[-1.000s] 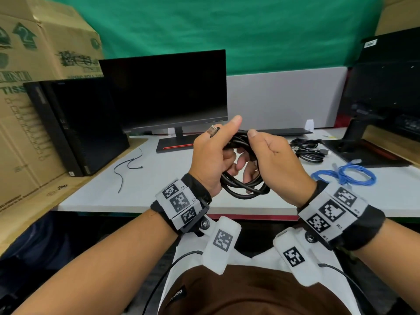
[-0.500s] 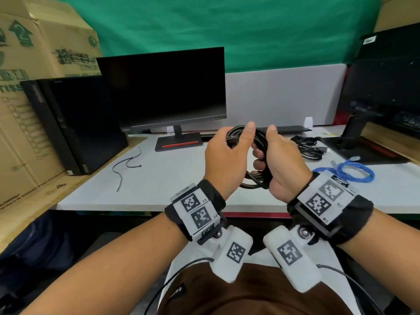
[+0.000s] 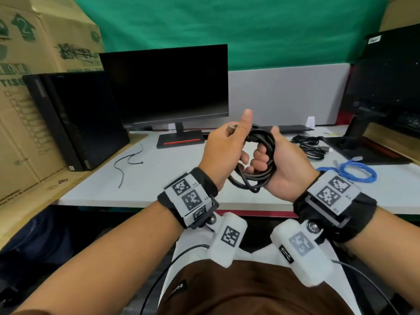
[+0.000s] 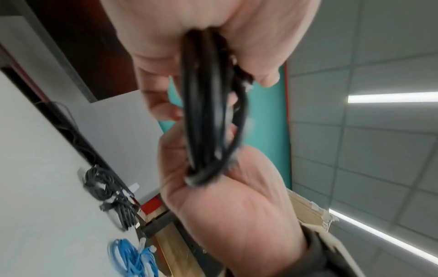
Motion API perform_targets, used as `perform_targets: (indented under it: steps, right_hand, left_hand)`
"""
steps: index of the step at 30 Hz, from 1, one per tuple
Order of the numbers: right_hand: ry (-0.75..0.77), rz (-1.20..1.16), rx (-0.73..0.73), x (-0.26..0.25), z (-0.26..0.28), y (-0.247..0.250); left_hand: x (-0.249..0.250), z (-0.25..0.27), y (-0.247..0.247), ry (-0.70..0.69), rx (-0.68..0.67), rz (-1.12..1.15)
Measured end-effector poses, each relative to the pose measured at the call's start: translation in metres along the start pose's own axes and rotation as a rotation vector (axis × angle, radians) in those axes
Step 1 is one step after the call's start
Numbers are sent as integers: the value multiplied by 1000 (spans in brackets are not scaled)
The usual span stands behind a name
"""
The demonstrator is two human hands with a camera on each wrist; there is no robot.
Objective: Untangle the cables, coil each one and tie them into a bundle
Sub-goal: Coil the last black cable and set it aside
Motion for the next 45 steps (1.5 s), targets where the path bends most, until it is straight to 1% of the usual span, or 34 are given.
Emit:
perform_targets:
  steps: [2, 5, 7, 9, 11, 13, 15, 16, 17, 19, 21, 24, 25, 27, 28, 29, 30, 32, 33, 34, 35, 36, 38, 40, 43, 45]
  right_hand:
    - [94, -30, 142, -7, -4, 10]
    - [150, 11, 218, -10, -7, 21]
    - [191, 158, 283, -12, -8, 27]
    - [312, 373, 340, -19, -7, 30]
    - [527, 604, 328, -27, -3, 23]
    - [726, 843, 233, -29, 3, 9]
    - [793, 990, 165, -23, 6, -1]
    - [810, 1020, 165, -22, 6, 0]
    - [831, 1030, 182, -22, 7, 0]
    - [863, 1013, 209, -23, 12, 0]
    - [826, 919, 158, -22, 13, -2]
    - [590, 566, -57, -16, 5, -6]
    - [523, 479, -109, -15, 3, -7]
    - [455, 435, -130, -14, -1, -6]
    - [441, 429, -109, -14, -3, -4]
    - [435, 422, -70, -15, -5, 0]
    - [438, 419, -23, -17, -7, 5]
    - [459, 416, 70, -21, -10, 13]
    - [470, 417, 102, -24, -12, 16]
    - [475, 421, 119, -25, -13, 18]
    - [468, 423, 123, -25, -15, 20]
    - [448, 424, 122, -24, -17, 21]
    - [375, 408, 123, -18, -19, 22]
    - [284, 363, 116, -10, -21, 24]
    - [141, 391, 77, 2, -24, 26]
    - [110, 391, 72, 4, -23, 29]
  left_hand:
    - [-10, 1, 0, 33, 57, -10]
    - [-24, 3, 0, 138, 100, 58]
    - [-25, 2, 1, 165, 113, 133]
    - [-24, 1, 1, 162, 107, 196]
    - [-23, 0, 3, 149, 116, 184]
    - [-25, 0, 6, 139, 152, 137]
    - [-28, 2, 7, 171, 191, 106]
    - [-30, 3, 8, 211, 200, 102]
    - [-32, 4, 8, 261, 192, 103]
    - [-35, 4, 7, 351, 129, 127]
    - [-35, 2, 6, 416, 28, 163]
    - [-31, 0, 4, 488, -139, 301]
    - [-29, 1, 2, 507, -186, 355]
    - [-26, 1, 1, 529, -231, 408]
    - [-25, 0, 0, 507, -222, 393]
    - [-23, -4, 1, 441, -189, 329]
    - [-20, -7, 3, 330, -136, 194]
    - [-10, -9, 8, 58, -21, -231]
    - [-7, -8, 9, -51, 28, -429]
    - [-7, -7, 10, -118, 63, -565]
    - [-7, -7, 11, -151, 86, -635]
    - [-7, -7, 14, -164, 108, -654]
    - [-8, -12, 18, -150, 135, -593]
    - [-7, -13, 19, -106, 142, -441]
    - [-18, -10, 19, 63, 164, -176]
    - [-24, -9, 15, 120, 151, -92]
Point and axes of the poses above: each hand's wrist, its own z-axis away from the middle knuckle, its own y-axis out of the back of the hand, x = y × z, the point moved 6 cm from there along -z, towards the middle knuckle
